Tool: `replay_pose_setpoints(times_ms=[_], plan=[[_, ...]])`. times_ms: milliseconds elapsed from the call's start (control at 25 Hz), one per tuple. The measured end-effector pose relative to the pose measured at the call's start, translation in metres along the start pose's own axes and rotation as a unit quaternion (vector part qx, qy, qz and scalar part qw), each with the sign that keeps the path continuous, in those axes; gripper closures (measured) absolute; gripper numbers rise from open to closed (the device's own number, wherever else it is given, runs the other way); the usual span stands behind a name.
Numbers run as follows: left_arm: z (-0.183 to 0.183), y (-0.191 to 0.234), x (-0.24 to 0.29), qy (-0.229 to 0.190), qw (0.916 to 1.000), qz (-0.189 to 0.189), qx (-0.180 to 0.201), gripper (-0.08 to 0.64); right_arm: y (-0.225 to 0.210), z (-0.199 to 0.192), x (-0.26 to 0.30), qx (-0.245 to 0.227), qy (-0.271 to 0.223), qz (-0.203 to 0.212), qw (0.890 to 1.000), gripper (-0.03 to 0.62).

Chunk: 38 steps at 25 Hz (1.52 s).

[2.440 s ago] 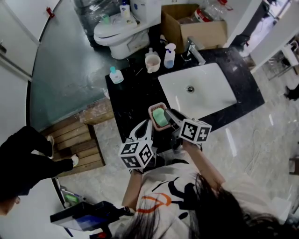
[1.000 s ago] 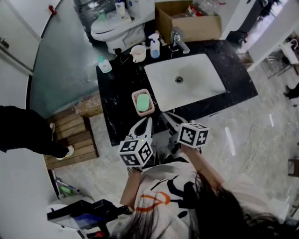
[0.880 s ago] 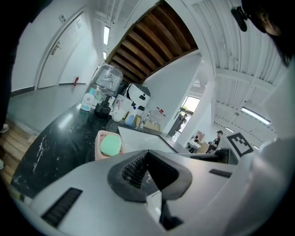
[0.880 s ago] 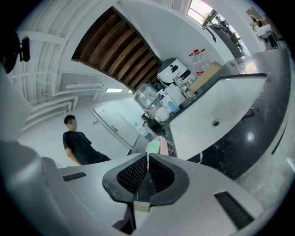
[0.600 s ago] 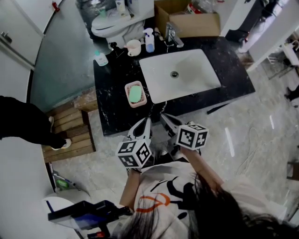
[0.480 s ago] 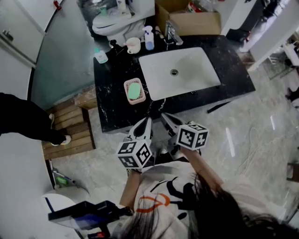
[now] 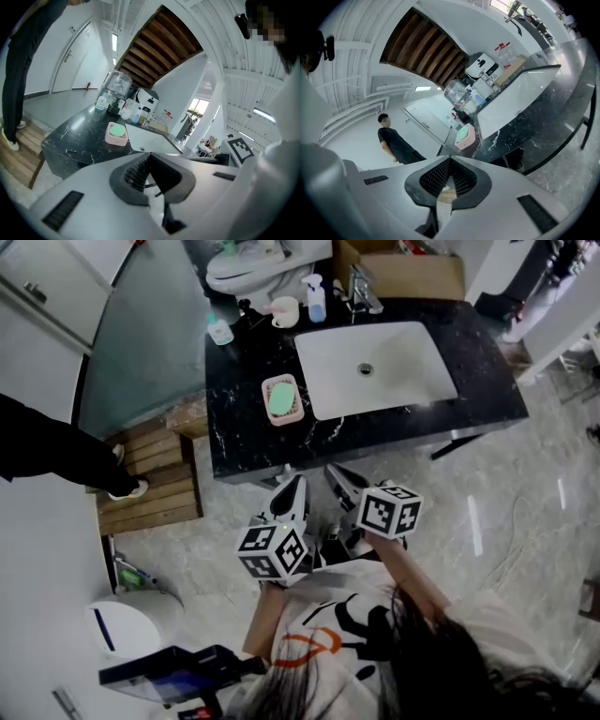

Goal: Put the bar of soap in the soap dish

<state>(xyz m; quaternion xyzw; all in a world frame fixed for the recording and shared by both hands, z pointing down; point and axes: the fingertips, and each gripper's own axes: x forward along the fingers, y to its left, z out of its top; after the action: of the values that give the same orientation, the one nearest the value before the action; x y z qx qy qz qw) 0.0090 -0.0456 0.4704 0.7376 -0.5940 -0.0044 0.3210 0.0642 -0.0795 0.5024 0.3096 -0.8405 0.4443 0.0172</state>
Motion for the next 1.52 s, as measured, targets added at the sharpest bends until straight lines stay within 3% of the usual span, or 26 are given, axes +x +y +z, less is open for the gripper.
replay_pose_setpoints(times_ms=[600,1080,1520], plan=[[-0.017,0.022,-0.047,0.011,0.9999,0.01,0.001,0.558,0.022,-0.039,0.0,0.01,-0.002,-0.005,1.0,0.583],[-0.029,0.048,-0.128,-0.004,0.9998,-0.018,-0.008,0.558,0.085,-0.109,-0.013,0.002,-0.004,-0.02,1.0,0.583],[-0.069,0.048,-0.178,0.024,0.998,-0.059,0.0,0.558,0.11,-0.167,-0.046,-0.005,-0.026,-0.049,0.998,0.583]])
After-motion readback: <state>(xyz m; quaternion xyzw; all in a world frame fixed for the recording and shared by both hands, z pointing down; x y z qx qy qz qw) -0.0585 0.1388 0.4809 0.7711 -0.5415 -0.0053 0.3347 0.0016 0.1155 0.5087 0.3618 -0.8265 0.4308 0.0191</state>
